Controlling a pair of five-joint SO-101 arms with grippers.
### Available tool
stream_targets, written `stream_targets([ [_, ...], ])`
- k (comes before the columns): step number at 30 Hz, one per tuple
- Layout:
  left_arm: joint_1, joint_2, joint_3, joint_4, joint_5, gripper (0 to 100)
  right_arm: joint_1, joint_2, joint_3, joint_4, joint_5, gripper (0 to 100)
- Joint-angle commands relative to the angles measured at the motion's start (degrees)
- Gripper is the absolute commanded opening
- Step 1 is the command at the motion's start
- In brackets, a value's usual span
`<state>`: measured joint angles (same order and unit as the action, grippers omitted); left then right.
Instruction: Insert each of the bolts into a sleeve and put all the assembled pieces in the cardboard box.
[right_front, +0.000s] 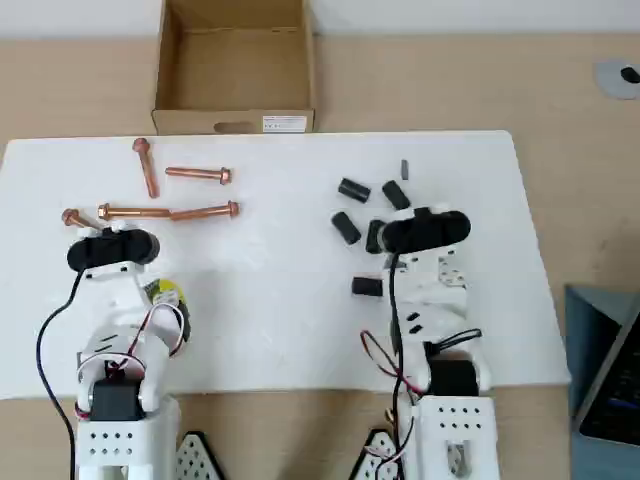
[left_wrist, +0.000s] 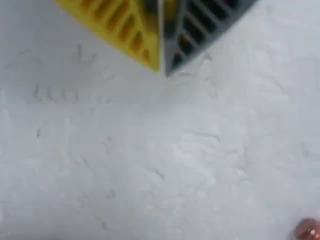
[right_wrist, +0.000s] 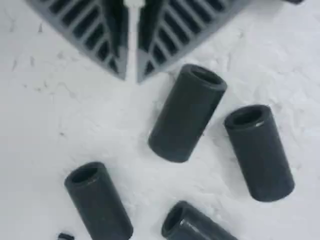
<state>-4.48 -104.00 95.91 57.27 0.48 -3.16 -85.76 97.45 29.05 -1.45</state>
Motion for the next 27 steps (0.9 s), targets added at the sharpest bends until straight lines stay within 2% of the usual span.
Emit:
stream_targets([
  [1,-0.4,-0.5,-0.5,-0.4,-0.2,0,-0.6,-0.9,0.0,0.3,-0.4,1.0],
  [27,0.1,-0.5,-0.5,-0.4,-0.4,0,-0.6,-0.9,0.0,0.3,-0.3,1.0],
])
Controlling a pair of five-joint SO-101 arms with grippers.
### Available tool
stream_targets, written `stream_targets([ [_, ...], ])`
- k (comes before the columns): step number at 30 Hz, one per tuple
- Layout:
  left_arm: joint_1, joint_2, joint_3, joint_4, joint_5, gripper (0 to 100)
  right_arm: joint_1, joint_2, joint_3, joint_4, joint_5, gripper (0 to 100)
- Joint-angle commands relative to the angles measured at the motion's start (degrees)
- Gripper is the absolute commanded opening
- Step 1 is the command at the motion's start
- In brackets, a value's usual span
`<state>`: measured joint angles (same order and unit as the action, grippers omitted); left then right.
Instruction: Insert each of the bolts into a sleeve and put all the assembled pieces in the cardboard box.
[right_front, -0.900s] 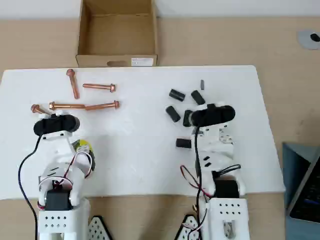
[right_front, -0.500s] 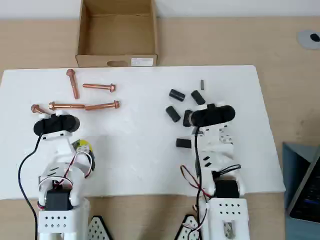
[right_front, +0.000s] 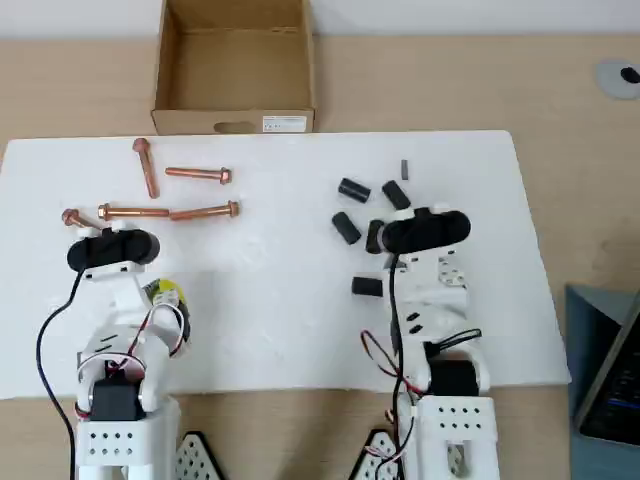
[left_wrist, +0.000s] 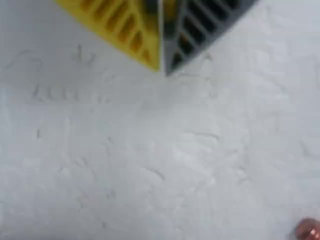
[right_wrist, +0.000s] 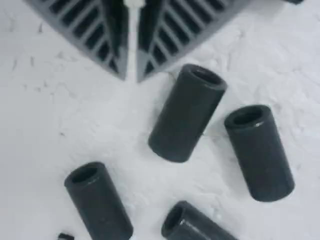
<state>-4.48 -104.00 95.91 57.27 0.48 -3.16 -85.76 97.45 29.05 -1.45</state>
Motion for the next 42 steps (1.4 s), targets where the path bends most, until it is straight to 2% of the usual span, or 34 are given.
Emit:
stream_targets([
  [1,0.1,-0.5,-0.5,-0.4,-0.4,0,-0.7,-0.9,0.0,0.3,-0.3,1.0],
  [16,0.2,-0.5,-0.5,-0.4,-0.4,0,-0.7,-0.9,0.0,0.3,-0.4,1.0],
  [19,2.5,-0.5,-0.6,-0.4,-0.4,0,-0.7,-1.0,0.0,0.3,-0.4,1.0],
  [24,2.5,-0.1,-1.2,-0.1,-0.4,0,-0.6,-1.2,-0.6,0.7,-0.4,1.0],
  [30,-2.6,0.0,-4.7,-0.1,-0.4,0,1.3,-0.7,-11.6,13.4,-0.3,1.2],
  [34,-4.4,0.0,-8.7,0.4,-0.4,0,1.2,-0.7,-17.9,17.8,-0.1,1.2],
  [38,-4.1,0.7,-14.0,5.6,-0.4,0,1.1,-0.7,-23.3,20.9,-0.1,1.2],
  [42,-4.4,6.9,-20.0,7.9,-1.4,0,-1.2,-0.2,-28.7,26.0,-0.1,1.2],
])
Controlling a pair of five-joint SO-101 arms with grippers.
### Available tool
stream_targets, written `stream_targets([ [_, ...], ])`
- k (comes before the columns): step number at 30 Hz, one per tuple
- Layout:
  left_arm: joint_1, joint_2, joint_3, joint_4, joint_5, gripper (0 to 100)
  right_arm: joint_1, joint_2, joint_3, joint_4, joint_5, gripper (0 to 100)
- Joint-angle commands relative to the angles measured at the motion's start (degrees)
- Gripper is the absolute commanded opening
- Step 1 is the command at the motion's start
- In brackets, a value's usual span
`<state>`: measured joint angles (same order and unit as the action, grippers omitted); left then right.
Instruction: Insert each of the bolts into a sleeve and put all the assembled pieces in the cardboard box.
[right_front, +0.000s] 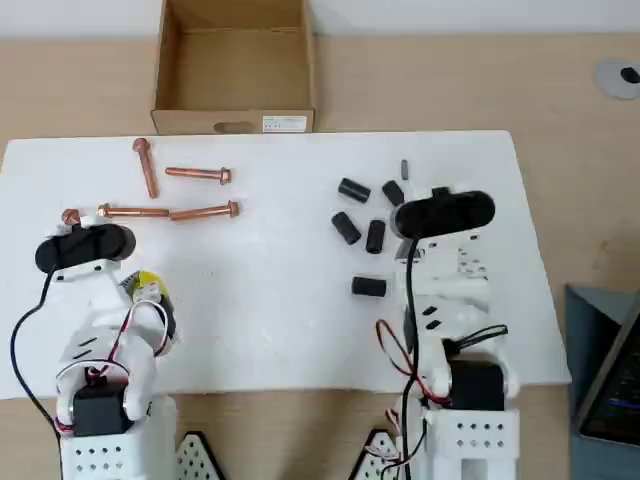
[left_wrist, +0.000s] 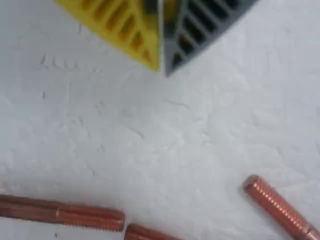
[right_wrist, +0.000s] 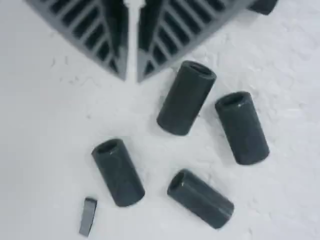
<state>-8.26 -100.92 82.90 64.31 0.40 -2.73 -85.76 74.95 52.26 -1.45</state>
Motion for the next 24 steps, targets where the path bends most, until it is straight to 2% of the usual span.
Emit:
stream_targets([
  [1,-0.6,6.4,-9.4,1.1,-2.0,0,-2.6,0.6,-7.9,4.3,-0.1,1.2],
  [5,-0.6,19.3,-21.0,2.9,-2.2,0,-5.3,8.5,-16.5,9.1,-0.3,1.2],
  [14,-0.8,48.5,-43.5,10.5,-2.4,0,-5.2,36.4,-39.0,13.6,0.1,1.2],
  [20,-0.8,61.4,-54.2,16.4,-2.4,0,-5.1,53.8,-52.7,18.1,7.6,1.2],
  [24,-4.2,69.3,-59.8,20.0,-2.5,0,-3.8,64.1,-60.7,20.2,10.7,1.2],
])
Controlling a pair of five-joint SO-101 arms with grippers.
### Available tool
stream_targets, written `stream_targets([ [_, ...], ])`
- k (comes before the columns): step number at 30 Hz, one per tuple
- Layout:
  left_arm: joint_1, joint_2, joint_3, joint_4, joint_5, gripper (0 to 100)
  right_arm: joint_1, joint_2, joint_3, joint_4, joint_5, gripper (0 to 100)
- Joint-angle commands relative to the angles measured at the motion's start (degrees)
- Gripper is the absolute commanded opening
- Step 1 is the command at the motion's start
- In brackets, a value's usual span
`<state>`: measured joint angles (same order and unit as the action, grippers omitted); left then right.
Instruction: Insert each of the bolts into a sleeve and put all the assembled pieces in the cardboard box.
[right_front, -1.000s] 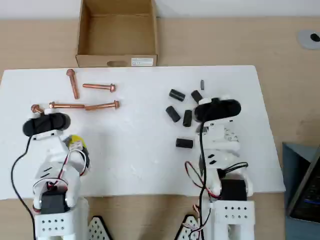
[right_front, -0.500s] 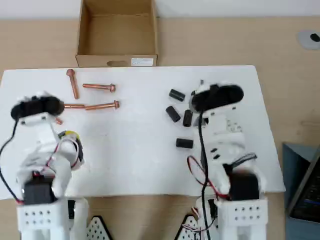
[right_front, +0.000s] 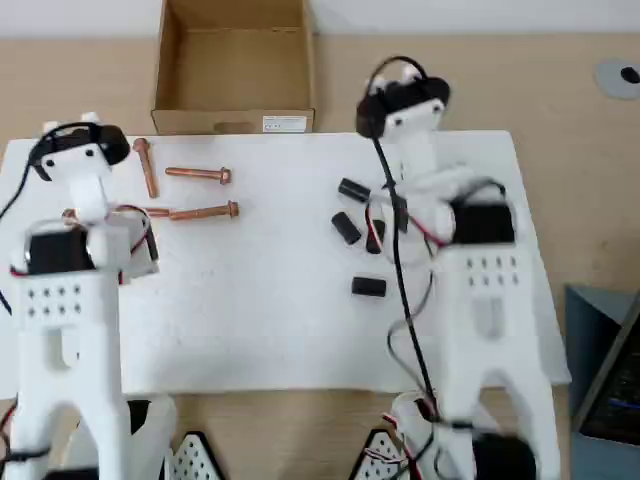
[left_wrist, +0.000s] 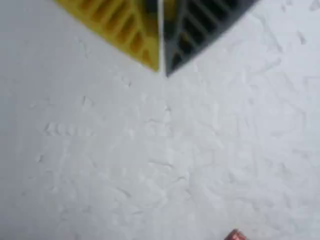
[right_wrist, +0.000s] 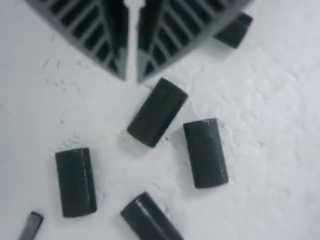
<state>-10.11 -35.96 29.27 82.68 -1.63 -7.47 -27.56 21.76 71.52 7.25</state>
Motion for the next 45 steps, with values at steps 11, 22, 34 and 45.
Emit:
stream_targets([
  [11,-11.2,20.1,-14.8,1.8,-8.8,5,4.2,28.4,-23.6,3.5,14.9,1.2],
  [22,-8.1,22.8,-14.8,1.4,-8.9,5,3.5,43.1,-38.2,10.6,16.9,14.2],
  [34,-7.0,22.8,-14.5,1.8,-10.4,5,3.5,54.5,-47.4,13.5,20.4,14.3],
  [45,-7.2,22.8,-14.5,3.4,-10.4,5,2.9,58.4,-48.0,13.5,21.7,17.3],
])
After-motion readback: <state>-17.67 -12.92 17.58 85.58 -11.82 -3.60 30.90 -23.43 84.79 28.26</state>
